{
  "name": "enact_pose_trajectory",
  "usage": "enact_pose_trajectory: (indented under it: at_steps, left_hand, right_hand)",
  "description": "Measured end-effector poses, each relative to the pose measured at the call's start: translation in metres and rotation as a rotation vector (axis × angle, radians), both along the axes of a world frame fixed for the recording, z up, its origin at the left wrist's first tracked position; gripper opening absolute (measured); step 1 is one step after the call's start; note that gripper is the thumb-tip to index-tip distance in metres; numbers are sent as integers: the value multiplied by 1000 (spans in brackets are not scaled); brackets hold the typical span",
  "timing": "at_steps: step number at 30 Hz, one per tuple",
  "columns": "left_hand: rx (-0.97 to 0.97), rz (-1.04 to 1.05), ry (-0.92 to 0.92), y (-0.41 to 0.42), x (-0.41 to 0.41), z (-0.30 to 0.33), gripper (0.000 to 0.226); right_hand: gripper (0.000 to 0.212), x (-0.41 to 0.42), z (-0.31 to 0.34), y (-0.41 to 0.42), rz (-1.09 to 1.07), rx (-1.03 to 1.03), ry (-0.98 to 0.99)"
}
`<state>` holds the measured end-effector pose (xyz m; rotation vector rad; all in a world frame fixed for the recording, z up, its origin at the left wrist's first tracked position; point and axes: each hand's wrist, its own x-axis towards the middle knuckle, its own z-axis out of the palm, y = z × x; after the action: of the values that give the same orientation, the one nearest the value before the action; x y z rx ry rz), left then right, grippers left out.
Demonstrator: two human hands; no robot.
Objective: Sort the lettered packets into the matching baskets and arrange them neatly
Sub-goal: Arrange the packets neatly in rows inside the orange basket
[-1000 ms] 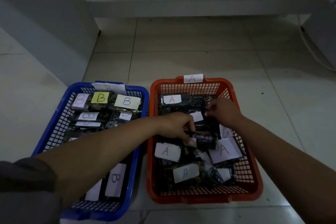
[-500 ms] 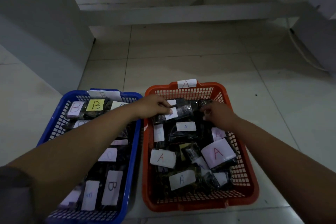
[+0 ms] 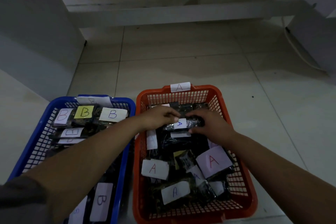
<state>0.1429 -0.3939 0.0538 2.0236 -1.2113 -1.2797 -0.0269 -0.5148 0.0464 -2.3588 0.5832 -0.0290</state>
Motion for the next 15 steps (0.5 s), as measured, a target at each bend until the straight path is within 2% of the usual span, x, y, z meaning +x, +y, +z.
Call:
enact_pose_trajectory:
  at_steps: [3, 5, 8, 10, 13, 15]
  left_hand:
    - [-31, -32, -173, 1, 8, -5, 48]
    - [-17, -30, -301, 1, 21, -2, 44]
    - [72, -143, -451, 4, 39, 5, 35]
    - [144, -229, -555, 8, 36, 9, 41]
    - [144, -384, -877, 14, 19, 0, 56]
    - [123, -407, -965, 15, 11, -10, 64]
  right_hand:
    - [52, 1, -10, 0, -49, -83, 18]
    - [54, 5, -12, 0, -64, -119, 60]
    - [53, 17, -15, 2, -26, -102, 89]
    - [54, 26, -18, 4, 12, -95, 140]
    - [55, 31, -22, 8, 28, -101, 191]
    - [56, 30, -22, 10, 10, -100, 194]
